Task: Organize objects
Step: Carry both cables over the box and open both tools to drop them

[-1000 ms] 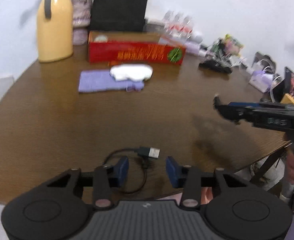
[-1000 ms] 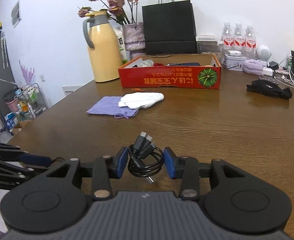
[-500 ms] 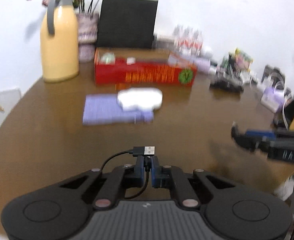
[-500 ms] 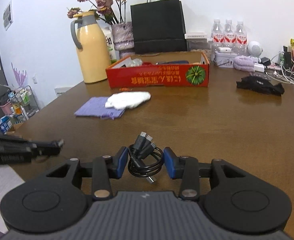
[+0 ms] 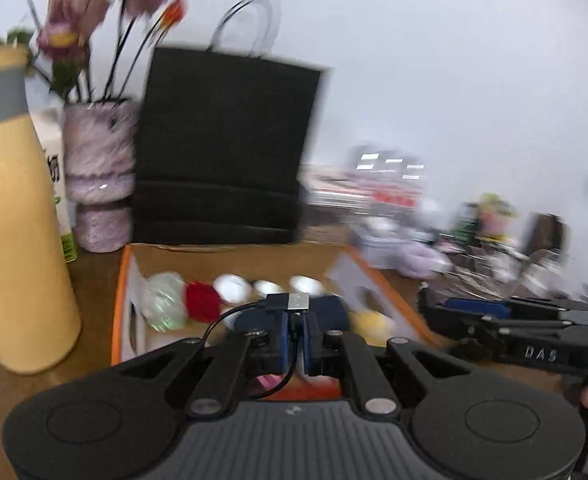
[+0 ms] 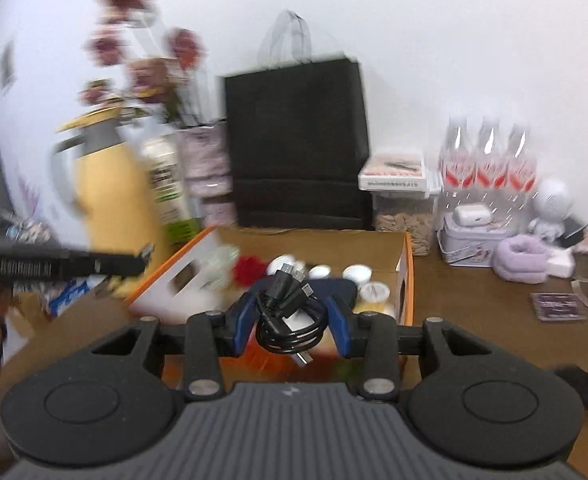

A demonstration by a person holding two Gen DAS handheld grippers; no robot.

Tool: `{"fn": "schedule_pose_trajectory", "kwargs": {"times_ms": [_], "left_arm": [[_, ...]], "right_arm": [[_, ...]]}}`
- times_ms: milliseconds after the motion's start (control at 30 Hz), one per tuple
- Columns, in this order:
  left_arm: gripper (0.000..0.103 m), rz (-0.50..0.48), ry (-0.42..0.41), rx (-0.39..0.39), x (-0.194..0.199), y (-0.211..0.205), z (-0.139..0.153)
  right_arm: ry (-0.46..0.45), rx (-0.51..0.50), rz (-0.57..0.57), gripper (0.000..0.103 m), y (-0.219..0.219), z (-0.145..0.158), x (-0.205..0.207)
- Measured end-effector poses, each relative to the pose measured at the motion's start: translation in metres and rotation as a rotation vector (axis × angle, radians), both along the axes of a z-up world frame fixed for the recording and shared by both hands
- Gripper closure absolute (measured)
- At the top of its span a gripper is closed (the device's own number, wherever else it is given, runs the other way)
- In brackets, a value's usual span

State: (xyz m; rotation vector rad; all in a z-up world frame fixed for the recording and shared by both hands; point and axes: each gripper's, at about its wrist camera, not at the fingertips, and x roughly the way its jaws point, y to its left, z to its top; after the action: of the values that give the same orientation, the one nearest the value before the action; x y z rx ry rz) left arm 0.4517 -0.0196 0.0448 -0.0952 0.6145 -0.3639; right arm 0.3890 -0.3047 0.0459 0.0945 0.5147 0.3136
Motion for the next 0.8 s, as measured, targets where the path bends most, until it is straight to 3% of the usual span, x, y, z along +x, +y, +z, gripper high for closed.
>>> {"fn": "schedule_pose_trajectory", "kwargs": {"times_ms": [100, 200, 267, 333, 467, 533, 667, 800], "left_arm": [[0.097, 0.044, 0.089, 0.038, 0.072, -0.01, -0.016], [0.092, 0.076, 0.176, 0.04, 0.119, -0.009, -0.04], [0.063, 0.102, 0.188, 0.037, 0.133, -0.005, -0.052], [0.054, 0.08, 0.178, 0.023, 0.135, 0.001, -0.056], [0.029, 0.085, 0.115, 0.011, 0.121, 0.01, -0.042], [0.028, 0.123, 0.112, 0.035, 0.111, 0.012, -0.031], [0.024, 0.119, 0.096, 0.062, 0.071, 0.013, -0.002], [0.016, 0.1, 0.01, 0.141, -0.014, 0.012, 0.017]], "right_arm": [[0.08, 0.014, -0.059, 0.063, -0.006, -0.013, 0.086], [0.15, -0.015, -0.115, 0.061, -0.009, -0.03, 0.152], [0.181, -0.034, -0.155, 0.053, -0.009, -0.045, 0.178], [0.184, -0.059, -0.197, 0.042, -0.009, -0.052, 0.188], [0.12, -0.076, -0.164, 0.025, -0.004, -0.042, 0.171], [0.096, -0.087, -0.145, 0.017, 0.0, -0.03, 0.158], [0.081, -0.133, -0.087, 0.013, 0.01, -0.005, 0.121], [0.024, -0.184, -0.067, 0.005, 0.016, 0.006, 0.053]]}}
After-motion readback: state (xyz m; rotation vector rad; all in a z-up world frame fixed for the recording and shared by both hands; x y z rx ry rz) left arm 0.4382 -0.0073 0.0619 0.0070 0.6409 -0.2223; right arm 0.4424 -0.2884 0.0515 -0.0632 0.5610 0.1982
